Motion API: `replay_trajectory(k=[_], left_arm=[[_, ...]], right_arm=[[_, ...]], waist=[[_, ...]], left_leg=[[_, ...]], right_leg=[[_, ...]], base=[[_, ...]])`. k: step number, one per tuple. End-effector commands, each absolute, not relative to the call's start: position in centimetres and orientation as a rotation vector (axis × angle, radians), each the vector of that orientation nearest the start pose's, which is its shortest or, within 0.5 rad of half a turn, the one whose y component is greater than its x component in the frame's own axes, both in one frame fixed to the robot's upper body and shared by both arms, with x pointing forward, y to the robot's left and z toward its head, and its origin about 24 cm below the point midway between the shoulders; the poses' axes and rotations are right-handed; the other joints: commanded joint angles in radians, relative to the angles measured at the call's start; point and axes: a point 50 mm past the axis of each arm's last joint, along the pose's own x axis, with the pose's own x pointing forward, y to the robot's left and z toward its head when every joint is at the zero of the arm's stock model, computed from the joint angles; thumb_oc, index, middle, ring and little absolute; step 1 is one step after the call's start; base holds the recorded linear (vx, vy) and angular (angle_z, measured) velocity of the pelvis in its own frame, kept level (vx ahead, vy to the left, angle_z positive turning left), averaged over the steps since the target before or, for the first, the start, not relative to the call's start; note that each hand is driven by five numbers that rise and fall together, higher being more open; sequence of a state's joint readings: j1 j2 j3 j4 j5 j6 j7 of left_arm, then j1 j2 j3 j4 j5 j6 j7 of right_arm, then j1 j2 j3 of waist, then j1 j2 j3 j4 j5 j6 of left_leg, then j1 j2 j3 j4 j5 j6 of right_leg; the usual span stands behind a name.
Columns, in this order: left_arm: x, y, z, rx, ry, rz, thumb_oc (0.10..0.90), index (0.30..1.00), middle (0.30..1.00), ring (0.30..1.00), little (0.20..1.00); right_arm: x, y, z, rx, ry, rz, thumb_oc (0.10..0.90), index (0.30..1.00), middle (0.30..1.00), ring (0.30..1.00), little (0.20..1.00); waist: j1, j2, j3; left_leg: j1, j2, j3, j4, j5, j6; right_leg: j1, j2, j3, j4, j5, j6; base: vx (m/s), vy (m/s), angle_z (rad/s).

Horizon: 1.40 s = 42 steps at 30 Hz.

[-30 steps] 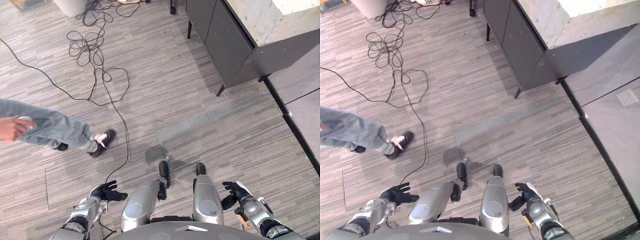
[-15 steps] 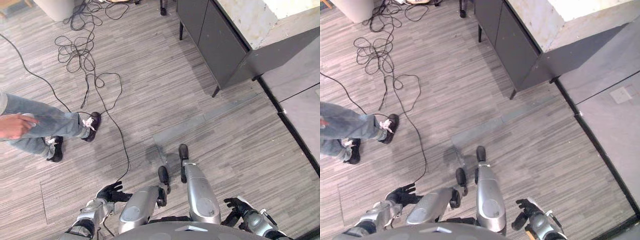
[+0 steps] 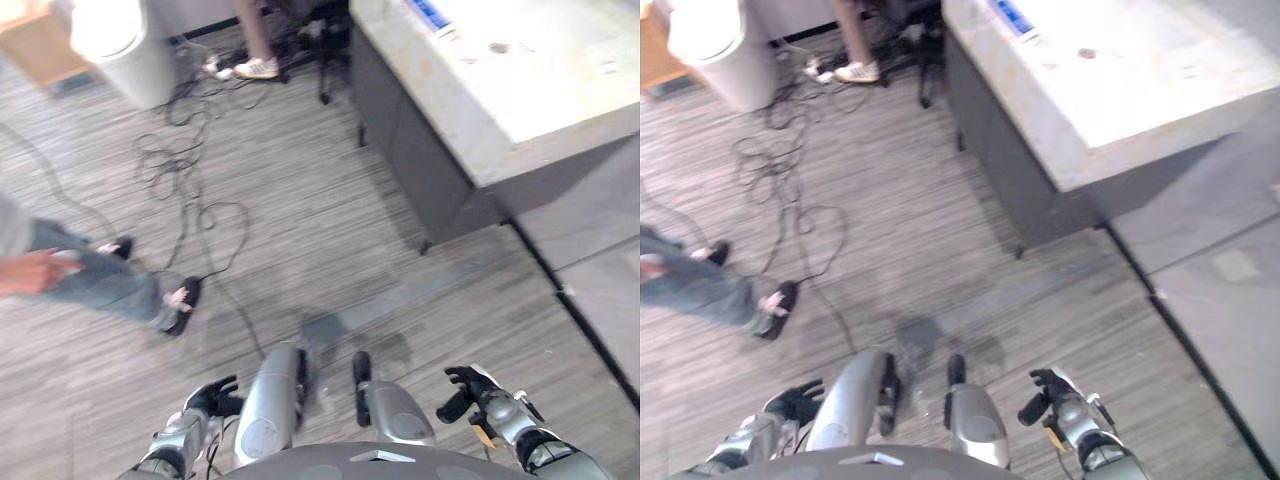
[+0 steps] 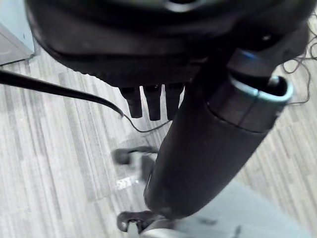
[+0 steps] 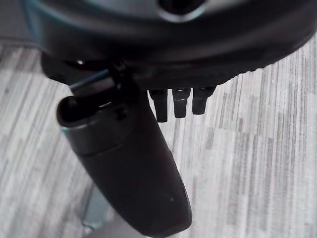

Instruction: Organize the bathroom.

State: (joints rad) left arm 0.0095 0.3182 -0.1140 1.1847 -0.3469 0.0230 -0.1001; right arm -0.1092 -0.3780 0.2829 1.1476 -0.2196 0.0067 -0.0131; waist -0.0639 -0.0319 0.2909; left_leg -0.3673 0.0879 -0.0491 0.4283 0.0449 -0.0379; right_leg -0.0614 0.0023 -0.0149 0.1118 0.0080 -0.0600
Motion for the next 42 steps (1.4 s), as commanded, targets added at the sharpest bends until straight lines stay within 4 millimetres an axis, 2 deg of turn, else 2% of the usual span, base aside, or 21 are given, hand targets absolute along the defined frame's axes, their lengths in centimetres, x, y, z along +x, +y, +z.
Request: replay_trajectory(k=[1,3,5,6,11,12,14,15,17,18,21,22,23,26,30,32,33,34,36,40,42], left_arm=[[11.6,25.5,-14.5,0.002,1.102,0.138,0.8,0.9,0.9,0.9,0.9],[12.0,25.2,-14.4,0.028,1.103,0.1,0.8,0.9,0.9,0.9,0.9],[12.0,25.4,-14.4,0.043,1.115,0.088,0.8,0.9,0.9,0.9,0.9],[11.9,25.9,-14.3,0.047,1.109,0.095,0.8,0.9,0.9,0.9,0.9],[11.5,27.1,-14.0,0.041,1.106,0.138,0.8,0.9,0.9,0.9,0.9],[11.2,27.8,-13.8,0.043,1.112,0.151,0.8,0.9,0.9,0.9,0.9],[11.0,28.0,-13.8,0.036,1.12,0.164,0.8,0.9,0.9,0.9,0.9],[9.8,28.5,-14.0,0.024,1.151,0.202,0.8,0.9,0.9,0.9,0.9],[9.5,28.5,-14.0,0.026,1.154,0.206,0.8,0.9,0.9,0.9,0.9],[8.2,28.8,-14.2,0.026,1.177,0.265,0.8,0.9,0.9,0.9,0.9],[8.1,28.8,-14.1,0.04,1.173,0.291,0.8,0.9,0.9,0.9,0.9],[8.0,28.9,-14.1,0.039,1.167,0.301,0.8,0.9,0.9,0.9,0.9],[8.1,28.8,-14.1,0.028,1.164,0.289,0.8,0.9,0.9,0.9,0.9],[8.2,27.8,-14.4,0.03,1.175,0.225,0.8,0.9,0.9,0.9,0.9],[8.1,27.1,-14.7,-0.009,1.17,0.21,0.8,0.9,0.9,0.9,0.9],[7.9,26.0,-15.0,-0.045,1.163,0.213,0.8,0.9,0.9,0.9,0.9],[8.0,25.9,-15.0,-0.043,1.161,0.212,0.8,0.9,0.9,0.9,0.9],[7.9,26.0,-15.0,-0.04,1.154,0.214,0.8,0.9,0.9,0.9,0.9],[7.9,26.1,-14.9,-0.036,1.147,0.219,0.8,0.9,0.9,0.9,0.9],[8.3,26.6,-14.7,-0.022,1.127,0.218,0.8,0.9,0.9,0.9,0.9],[8.6,27.0,-14.5,-0.009,1.12,0.218,0.8,0.9,0.9,0.9,0.9]], right_arm=[[12.5,-29.2,-13.0,-0.749,1.124,0.062,0.8,0.9,0.9,0.9,0.9],[12.9,-29.3,-12.8,-0.749,1.108,0.044,0.8,0.9,0.9,0.9,0.9],[13.0,-29.2,-12.9,-0.73,1.11,0.014,0.8,0.9,0.9,0.9,0.9],[13.1,-29.2,-12.8,-0.754,1.103,0.031,0.8,0.9,0.9,0.9,0.9],[13.0,-29.5,-12.6,-0.764,1.101,0.039,0.8,0.9,0.9,0.9,0.9],[12.9,-30.0,-12.4,-0.775,1.101,0.044,0.8,0.9,0.9,0.9,0.9],[12.9,-30.1,-12.4,-0.782,1.102,0.051,0.8,0.9,0.9,0.9,0.9],[12.9,-30.0,-12.4,-0.806,1.096,0.093,0.8,0.9,0.9,0.9,0.9],[12.9,-30.0,-12.4,-0.806,1.096,0.098,0.8,0.9,0.9,0.9,0.9],[13.5,-29.7,-12.2,-0.817,1.098,0.155,0.8,0.9,0.9,0.9,0.9],[14.0,-29.0,-12.2,-0.804,1.088,0.198,0.8,0.9,0.9,0.9,0.9],[14.0,-28.9,-12.3,-0.804,1.083,0.209,0.8,0.9,0.9,0.9,0.9],[14.0,-28.8,-12.3,-0.8,1.087,0.204,0.8,0.9,0.9,0.9,0.9],[13.6,-29.1,-12.3,-0.802,1.108,0.177,0.8,0.9,0.9,0.9,0.9],[13.6,-29.4,-12.2,-0.811,1.118,0.168,0.8,0.9,0.9,0.9,0.9],[13.3,-29.6,-12.5,-0.811,1.128,0.146,0.8,0.9,0.9,0.9,0.9],[13.2,-29.6,-12.6,-0.79,1.132,0.133,0.8,0.9,0.9,0.9,0.9],[13.6,-29.7,-12.5,-0.757,1.124,0.105,0.8,0.9,0.9,0.9,0.9],[14.1,-29.6,-12.3,-0.685,1.109,0.066,0.8,0.9,0.9,0.9,0.9],[13.2,-29.3,-12.9,-0.523,1.154,0.011,0.8,0.9,0.9,0.9,0.9],[12.2,-29.1,-13.3,-0.448,1.197,-0.035,0.8,0.9,0.9,0.9,0.9]], waist=[[-0.015,0.046,0.049],[-0.025,0.062,0.048],[-0.026,0.066,0.047],[-0.022,0.068,0.049],[-0.009,0.063,0.053],[0.007,0.062,0.055],[0.019,0.058,0.054],[0.056,0.045,0.054],[0.062,0.044,0.054],[0.08,0.033,0.051],[0.082,0.005,0.063],[0.079,0.009,0.062],[0.074,0.016,0.051],[0.074,0.034,0.03],[0.077,0.021,0.022],[0.079,0.035,0.004],[0.081,0.038,0.003],[0.095,0.051,-0.002],[0.108,0.06,0.001],[0.096,0.077,-0.005],[0.091,0.079,-0.004]], left_leg=[[0.203,-0.049,-0.062,-0.228,0.001,0.011],[0.226,-0.064,-0.004,-0.217,-0.063,0.018],[0.228,-0.08,-0.009,-0.198,-0.082,0.023],[0.23,-0.102,0.002,-0.184,-0.101,0.032],[0.242,-0.118,0.039,-0.185,-0.12,0.045],[0.254,-0.125,0.078,-0.19,-0.14,0.05],[0.263,-0.128,0.102,-0.196,-0.147,0.052],[0.293,-0.118,0.209,-0.193,-0.177,0.054],[0.3,-0.115,0.23,-0.193,-0.183,0.054],[0.366,-0.088,0.359,-0.197,-0.22,0.043],[0.404,-0.077,0.442,-0.17,-0.272,0.04],[0.415,-0.064,0.461,-0.139,-0.296,0.039],[0.416,-0.053,0.447,-0.094,-0.269,0.013],[0.329,-0.026,0.35,0.144,-0.086,-0.092],[0.26,-0.029,0.296,0.183,-0.034,-0.082],[0.306,0.034,0.216,-0.08,-0.025,-0.05],[0.313,0.038,0.199,-0.117,-0.017,-0.05],[0.314,0.055,0.118,-0.23,0.031,-0.064],[0.322,0.054,0.077,-0.293,0.026,-0.068],[0.344,0.028,0.154,-0.304,-0.049,-0.055],[0.35,0.006,0.133,-0.306,-0.067,-0.044]], right_leg=[[-0.031,0.0,0.148,0.09,-0.06,0.132],[-0.069,-0.052,0.133,0.131,-0.054,0.158],[-0.092,-0.071,0.137,0.161,-0.051,0.168],[-0.118,-0.113,0.12,0.182,-0.033,0.191],[-0.128,-0.163,0.096,0.179,0.006,0.216],[-0.134,-0.204,0.068,0.177,0.046,0.225],[-0.135,-0.228,0.039,0.171,0.073,0.229],[-0.146,-0.299,-0.108,0.19,0.134,0.245],[-0.148,-0.304,-0.135,0.197,0.133,0.247],[-0.144,-0.274,-0.336,0.197,0.052,0.259],[-0.172,-0.307,-0.488,0.176,0.112,0.264],[-0.165,-0.294,-0.477,0.154,0.092,0.242],[-0.146,-0.253,-0.464,0.119,0.067,0.214],[-0.074,-0.163,-0.432,0.047,0.006,0.144],[-0.051,-0.175,-0.408,0.025,0.013,0.127],[-0.027,-0.174,-0.301,0.007,-0.001,0.139],[-0.024,-0.172,-0.287,0.004,-0.003,0.142],[-0.012,-0.168,-0.235,-0.015,-0.003,0.157],[-0.003,-0.175,-0.201,-0.02,-0.001,0.169],[-0.033,-0.215,-0.217,0.034,-0.002,0.192],[-0.042,-0.228,-0.201,0.055,0.003,0.205]], base=[[0.12,0.326,-0.5],[0.12,0.329,-0.33],[0.12,0.304,-0.26],[0.11,0.336,-0.18],[0.07,0.191,-0.53],[0.09,0.25,-0.69],[0.11,0.208,-0.57],[0.12,0.164,-1.4],[0.13,0.077,-1.54],[0.22,-0.029,-1.72],[0.14,-0.085,-1.46],[0.04,-0.13,-0.69],[0.03,-0.161,-0.47],[0.02,-0.062,-0.16],[-0.01,0.118,-0.3],[0.08,0.416,-0.82],[0.08,0.364,-1.26],[0.07,0.231,-1.27],[0.04,0.226,-0.78],[0.01,0.201,-0.17],[0.03,0.139,0.21]])
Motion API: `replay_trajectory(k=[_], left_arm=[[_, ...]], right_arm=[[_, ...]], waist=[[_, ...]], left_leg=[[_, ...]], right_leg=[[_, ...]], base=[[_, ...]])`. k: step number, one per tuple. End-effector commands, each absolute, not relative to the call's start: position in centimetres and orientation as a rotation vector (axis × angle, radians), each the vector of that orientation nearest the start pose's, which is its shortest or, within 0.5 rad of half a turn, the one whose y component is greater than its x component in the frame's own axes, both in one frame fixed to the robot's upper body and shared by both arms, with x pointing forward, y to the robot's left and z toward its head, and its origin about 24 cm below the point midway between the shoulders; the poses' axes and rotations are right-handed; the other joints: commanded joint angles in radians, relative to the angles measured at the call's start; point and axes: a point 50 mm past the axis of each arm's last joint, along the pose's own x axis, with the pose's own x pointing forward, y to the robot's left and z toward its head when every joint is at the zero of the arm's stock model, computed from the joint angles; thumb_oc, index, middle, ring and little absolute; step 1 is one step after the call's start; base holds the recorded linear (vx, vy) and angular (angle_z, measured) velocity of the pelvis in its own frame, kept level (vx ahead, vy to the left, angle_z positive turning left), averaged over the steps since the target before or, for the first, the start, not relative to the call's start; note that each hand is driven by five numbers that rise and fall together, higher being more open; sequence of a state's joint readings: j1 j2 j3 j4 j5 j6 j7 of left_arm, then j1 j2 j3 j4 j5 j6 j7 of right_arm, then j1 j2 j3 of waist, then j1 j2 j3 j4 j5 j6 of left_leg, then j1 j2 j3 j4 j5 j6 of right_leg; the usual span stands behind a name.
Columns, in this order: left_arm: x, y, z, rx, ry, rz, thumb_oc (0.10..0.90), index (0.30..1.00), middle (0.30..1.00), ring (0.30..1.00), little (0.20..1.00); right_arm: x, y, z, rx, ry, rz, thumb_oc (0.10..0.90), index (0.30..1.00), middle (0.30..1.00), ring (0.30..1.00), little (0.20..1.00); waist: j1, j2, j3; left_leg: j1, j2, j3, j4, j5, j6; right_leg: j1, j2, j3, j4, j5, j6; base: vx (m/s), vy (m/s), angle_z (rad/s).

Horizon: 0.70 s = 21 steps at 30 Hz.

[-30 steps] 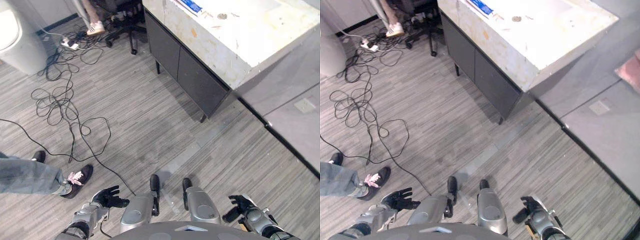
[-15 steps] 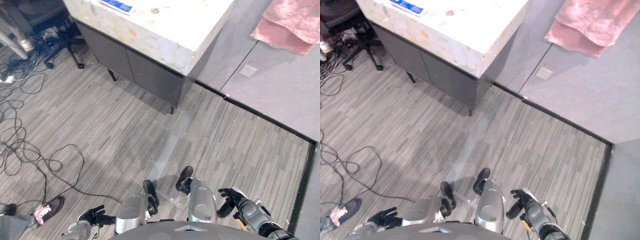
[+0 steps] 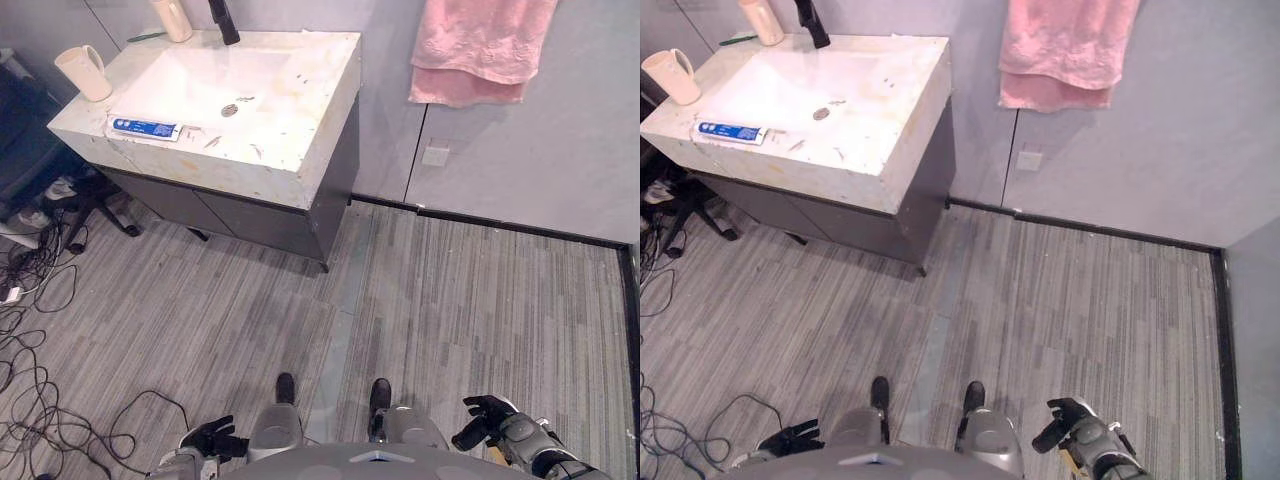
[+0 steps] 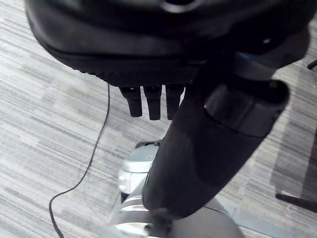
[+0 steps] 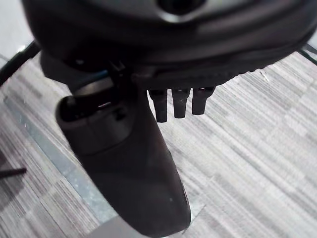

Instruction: Organize the bathroom.

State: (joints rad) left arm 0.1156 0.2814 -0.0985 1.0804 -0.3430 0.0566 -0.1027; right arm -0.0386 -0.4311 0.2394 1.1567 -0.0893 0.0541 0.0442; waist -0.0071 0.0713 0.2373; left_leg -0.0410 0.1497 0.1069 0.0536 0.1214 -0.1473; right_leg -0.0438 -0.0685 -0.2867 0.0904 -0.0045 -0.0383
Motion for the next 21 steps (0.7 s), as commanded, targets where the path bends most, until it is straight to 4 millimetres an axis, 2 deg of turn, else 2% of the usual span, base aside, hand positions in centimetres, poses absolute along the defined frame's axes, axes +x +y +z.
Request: replay_trajectory(k=[1,8,17,21], left_arm=[[8.8,27.2,-14.3,-0.005,1.113,0.22,0.8,0.9,0.9,0.9,0.9],[8.5,28.1,-14.0,-0.003,1.107,0.237,0.8,0.9,0.9,0.9,0.9],[8.2,27.7,-14.2,0.001,1.123,0.219,0.8,0.9,0.9,0.9,0.9],[7.8,27.1,-14.6,0.019,1.155,0.17,0.8,0.9,0.9,0.9,0.9]], right_arm=[[12.0,-28.9,-13.5,-0.44,1.173,-0.008,0.8,0.9,0.9,0.9,0.9],[10.6,-28.8,-13.9,-0.52,1.203,0.018,0.8,0.9,0.9,0.9,0.9],[10.7,-28.7,-13.9,-0.488,1.217,0.026,0.8,0.9,0.9,0.9,0.9],[10.2,-28.8,-14.1,-0.42,1.263,-0.034,0.8,0.9,0.9,0.9,0.9]], waist=[[0.031,-0.023,0.049],[0.02,-0.035,0.043],[0.029,-0.038,0.025],[0.036,-0.042,0.004]], left_leg=[[0.031,-0.067,-0.026,0.065,-0.15,0.073],[0.068,-0.082,-0.019,0.037,-0.171,0.094],[0.079,-0.076,-0.024,0.025,-0.171,0.09],[0.098,-0.057,-0.023,-0.002,-0.156,0.075]], right_leg=[[-0.06,-0.16,0.078,0.079,0.02,0.188],[-0.056,-0.164,0.101,0.052,0.043,0.212],[-0.04,-0.156,0.102,0.046,0.029,0.207],[-0.002,-0.14,0.089,-0.006,0.036,0.194]], base=[[0.05,0.11,0.35],[0.01,0.036,0.06],[-0.01,-0.016,0.0],[-0.01,-0.066,0.04]])
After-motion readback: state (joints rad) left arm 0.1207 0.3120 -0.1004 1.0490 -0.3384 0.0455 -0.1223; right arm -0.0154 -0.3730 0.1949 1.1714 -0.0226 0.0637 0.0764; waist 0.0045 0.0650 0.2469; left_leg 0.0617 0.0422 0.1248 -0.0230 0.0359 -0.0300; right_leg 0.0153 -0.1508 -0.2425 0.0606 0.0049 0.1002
